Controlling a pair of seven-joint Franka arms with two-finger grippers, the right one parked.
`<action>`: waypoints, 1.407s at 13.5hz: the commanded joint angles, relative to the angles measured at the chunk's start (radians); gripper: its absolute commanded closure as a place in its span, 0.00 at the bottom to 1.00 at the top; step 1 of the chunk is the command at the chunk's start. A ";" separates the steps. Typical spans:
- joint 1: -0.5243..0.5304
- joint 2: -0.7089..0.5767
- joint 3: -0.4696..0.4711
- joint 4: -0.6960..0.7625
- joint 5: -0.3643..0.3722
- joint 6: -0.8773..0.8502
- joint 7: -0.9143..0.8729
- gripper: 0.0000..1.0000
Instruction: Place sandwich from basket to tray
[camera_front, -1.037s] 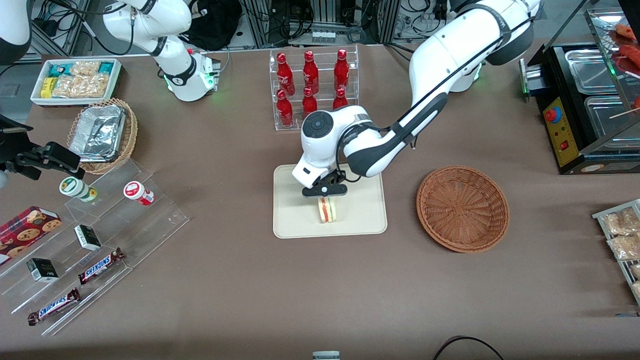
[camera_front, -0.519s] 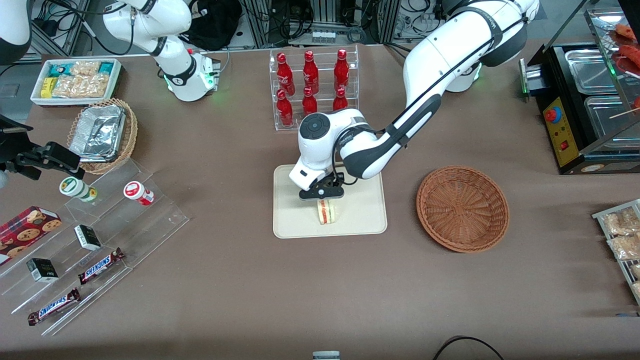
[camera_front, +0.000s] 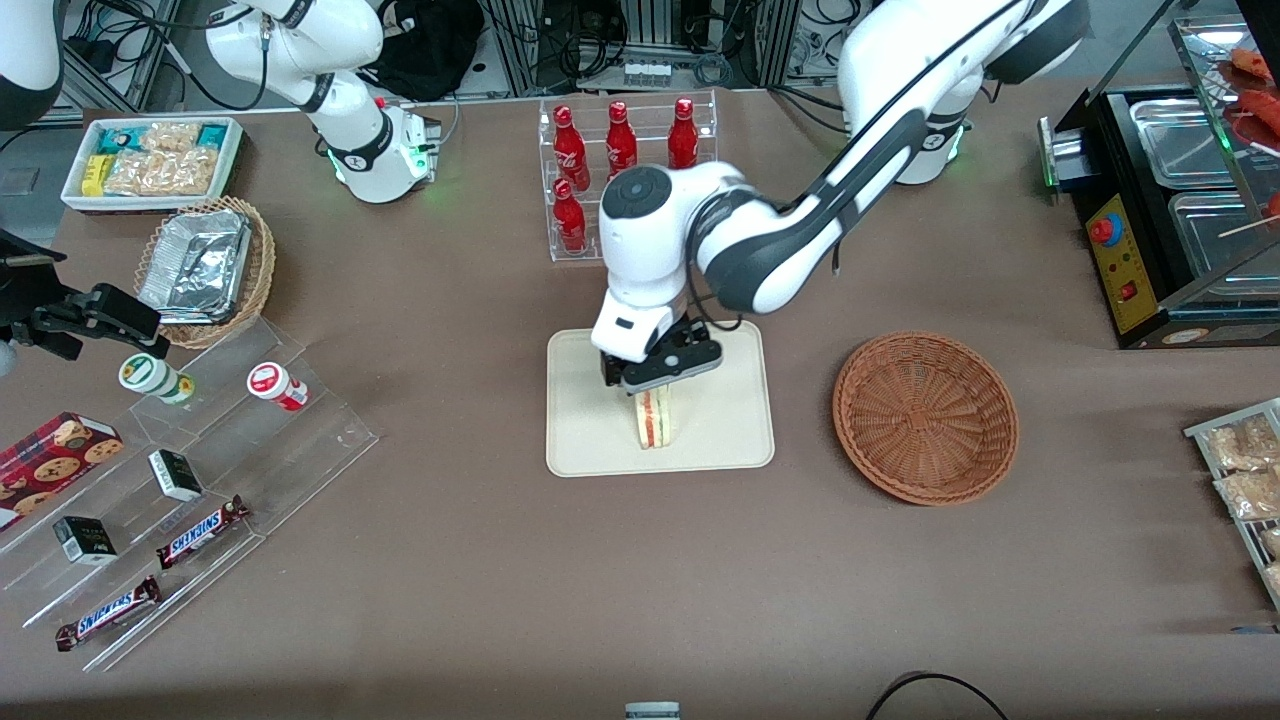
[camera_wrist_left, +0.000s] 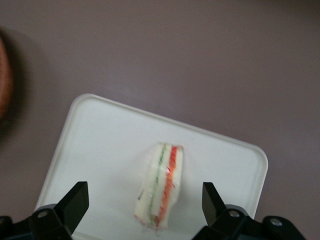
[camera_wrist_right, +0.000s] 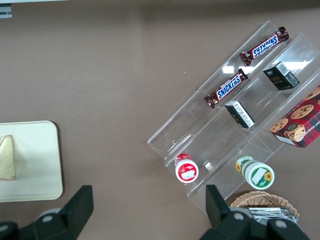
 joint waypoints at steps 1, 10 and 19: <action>0.053 -0.136 0.006 -0.029 -0.098 -0.095 -0.018 0.00; 0.398 -0.415 0.005 -0.008 -0.383 -0.470 0.366 0.00; 0.692 -0.595 0.064 -0.004 -0.575 -0.708 1.014 0.00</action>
